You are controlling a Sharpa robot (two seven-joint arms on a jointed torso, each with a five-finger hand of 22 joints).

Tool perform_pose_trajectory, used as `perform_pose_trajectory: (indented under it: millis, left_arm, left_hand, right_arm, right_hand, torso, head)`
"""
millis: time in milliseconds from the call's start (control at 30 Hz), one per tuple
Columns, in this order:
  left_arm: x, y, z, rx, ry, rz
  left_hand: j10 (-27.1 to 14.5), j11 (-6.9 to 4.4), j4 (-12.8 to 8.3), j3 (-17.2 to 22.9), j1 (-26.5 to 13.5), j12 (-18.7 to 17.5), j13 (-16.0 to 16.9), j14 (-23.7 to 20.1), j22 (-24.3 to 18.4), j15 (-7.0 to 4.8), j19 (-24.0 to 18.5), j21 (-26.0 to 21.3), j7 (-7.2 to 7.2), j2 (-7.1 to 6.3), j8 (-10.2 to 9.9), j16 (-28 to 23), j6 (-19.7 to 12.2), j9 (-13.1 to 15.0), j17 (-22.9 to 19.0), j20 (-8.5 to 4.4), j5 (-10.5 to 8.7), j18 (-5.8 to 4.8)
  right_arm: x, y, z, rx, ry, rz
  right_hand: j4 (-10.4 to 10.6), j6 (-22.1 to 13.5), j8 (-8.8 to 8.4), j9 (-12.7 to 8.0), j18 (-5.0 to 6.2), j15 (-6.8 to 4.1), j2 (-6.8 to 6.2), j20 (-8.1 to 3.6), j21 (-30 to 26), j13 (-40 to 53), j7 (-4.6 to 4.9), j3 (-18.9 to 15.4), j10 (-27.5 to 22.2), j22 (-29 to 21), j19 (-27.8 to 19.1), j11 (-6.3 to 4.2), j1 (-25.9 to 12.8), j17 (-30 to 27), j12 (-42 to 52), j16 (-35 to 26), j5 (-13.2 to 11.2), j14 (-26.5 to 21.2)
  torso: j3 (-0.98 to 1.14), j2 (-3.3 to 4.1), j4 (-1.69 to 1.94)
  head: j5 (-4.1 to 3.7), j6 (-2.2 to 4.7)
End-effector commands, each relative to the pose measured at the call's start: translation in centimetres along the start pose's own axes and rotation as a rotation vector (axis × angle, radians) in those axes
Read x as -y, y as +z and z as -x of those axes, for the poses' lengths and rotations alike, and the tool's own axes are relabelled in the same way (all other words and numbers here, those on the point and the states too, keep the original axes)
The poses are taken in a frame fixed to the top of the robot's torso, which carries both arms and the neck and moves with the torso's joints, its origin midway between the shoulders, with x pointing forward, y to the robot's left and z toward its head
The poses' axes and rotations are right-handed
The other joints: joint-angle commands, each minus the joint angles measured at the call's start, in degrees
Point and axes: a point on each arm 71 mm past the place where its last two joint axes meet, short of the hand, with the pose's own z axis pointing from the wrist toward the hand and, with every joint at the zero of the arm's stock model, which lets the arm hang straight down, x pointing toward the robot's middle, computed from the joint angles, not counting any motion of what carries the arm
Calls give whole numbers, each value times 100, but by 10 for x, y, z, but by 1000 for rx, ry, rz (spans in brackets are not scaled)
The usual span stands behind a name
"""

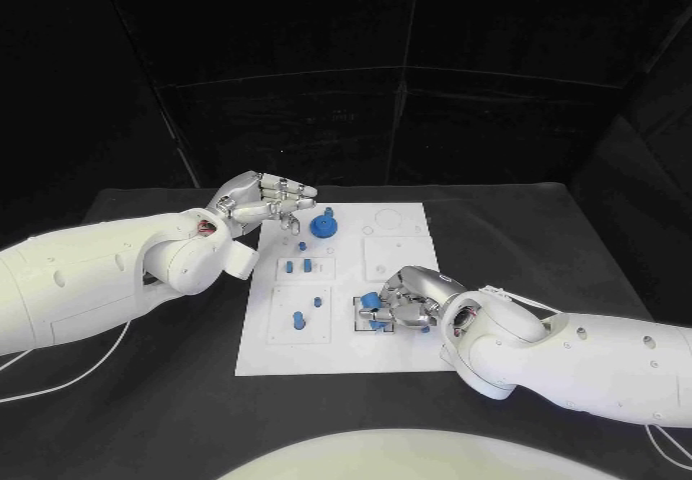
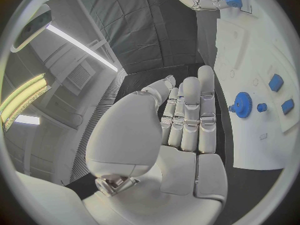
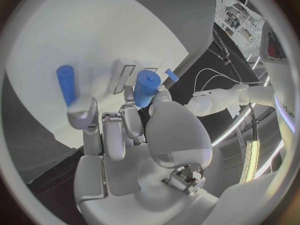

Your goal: Assemble the parts on the task board

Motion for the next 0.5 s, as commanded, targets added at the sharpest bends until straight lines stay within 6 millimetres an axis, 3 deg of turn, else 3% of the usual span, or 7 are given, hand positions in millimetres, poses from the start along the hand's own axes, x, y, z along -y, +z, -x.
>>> perform_pose_trajectory:
  millis: [33,133,233,333,500]
  left_arm:
    - [1,0,-1,-6,-8,-7]
    - [1,0,-1,-6,-8,-7]
    - [1,-1,-1,-6,-8,-7]
    - [1,-1,0,-6,-8,-7]
    - [1,-1,0,-5,-8,-7]
  left_hand:
    - [-42,-12,8,-34,-39,19,4,-39,-10,-13,-34,-30,19,12,32,-11,-26,-8,-10,21,-1,76]
    - [-42,-12,8,-34,-39,19,4,-39,-10,-13,-34,-30,19,12,32,-11,-26,-8,-10,21,-1,76]
    - [-42,-12,8,-34,-39,19,4,-39,-10,-13,-34,-30,19,12,32,-11,-26,-8,-10,21,-1,76]
    - [-42,-12,8,-34,-39,19,4,-39,-10,-13,-34,-30,19,12,32,-11,-26,-8,-10,21,-1,76]
    - [-42,-12,8,-34,-39,19,4,-39,-10,-13,-34,-30,19,12,32,-11,-26,-8,-10,21,-1,76]
  right_arm:
    - [1,1,2,20,-22,-15]
    - [0,1,3,27,-27,-14]
    - [-1,0,3,31,-27,-8]
    - [-2,0,3,33,-27,-2]
    - [-3,-1,3,38,-25,4]
  right_hand:
    - [2,15,-40,10,-42,-46,14,-7,-41,93,22,-76,2,-16,-32,-15,-120,932,-49,-19,-370,471]
    - [8,10,-38,17,-36,-43,-13,-5,-67,81,25,-174,-12,-52,-52,-12,-289,905,-81,-36,-809,464]
    - [17,2,-37,25,-31,-39,-162,-4,-87,77,28,-171,-21,-73,-61,-10,-582,895,-106,-44,-1328,463]
    - [18,-6,-34,33,-30,-39,-330,0,-99,76,29,0,-27,-83,-66,-5,-770,892,-125,-48,-1519,462]
    - [27,-14,-31,40,-27,-37,-493,2,-114,70,33,187,-37,-99,-72,-5,-956,883,-149,-56,-1577,460]
  torso:
    - [-5,-4,-1]
    - [-2,-3,2]
    - [-1,-4,2]
    - [0,-6,1]
    - [-2,-6,-1]
  head:
    - [2,-9]
    - [11,-13]
    - [19,-18]
    - [21,-18]
    - [28,-23]
